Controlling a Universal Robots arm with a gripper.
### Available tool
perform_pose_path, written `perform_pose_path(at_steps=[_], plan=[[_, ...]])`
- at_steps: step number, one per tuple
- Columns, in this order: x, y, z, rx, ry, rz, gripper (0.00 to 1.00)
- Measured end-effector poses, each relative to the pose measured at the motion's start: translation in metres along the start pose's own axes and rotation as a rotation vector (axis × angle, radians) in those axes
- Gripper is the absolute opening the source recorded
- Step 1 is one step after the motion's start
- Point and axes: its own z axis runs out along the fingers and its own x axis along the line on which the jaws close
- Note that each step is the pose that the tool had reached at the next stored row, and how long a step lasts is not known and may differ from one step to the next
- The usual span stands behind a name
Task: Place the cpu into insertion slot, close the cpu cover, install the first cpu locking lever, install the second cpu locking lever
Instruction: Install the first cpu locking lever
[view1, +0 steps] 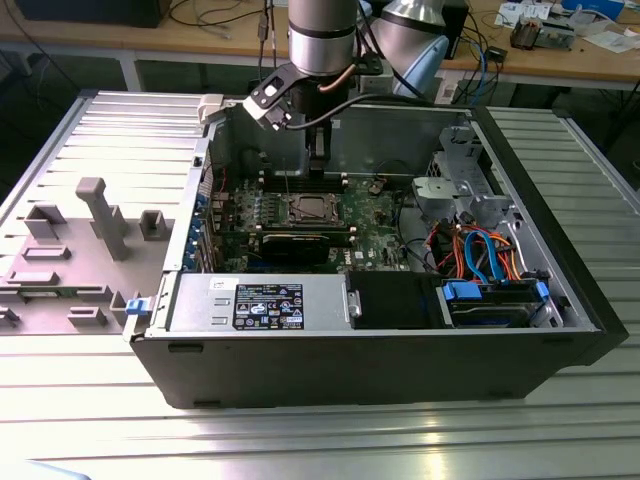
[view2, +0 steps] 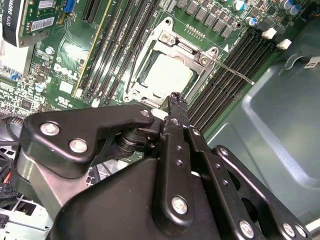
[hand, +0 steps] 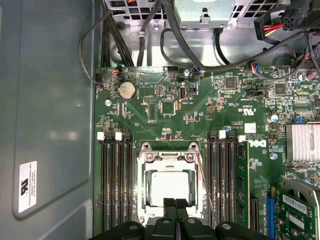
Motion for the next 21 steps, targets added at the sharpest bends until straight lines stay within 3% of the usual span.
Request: perform_pose_path(at_steps=[5,21], plan=[[0.0000,0.0000,-0.0001,0.0001,0.0000,-0.001,0.11],[0.0000,0.0000,-0.0001,0.0048,0.0077,-0.250,0.11]])
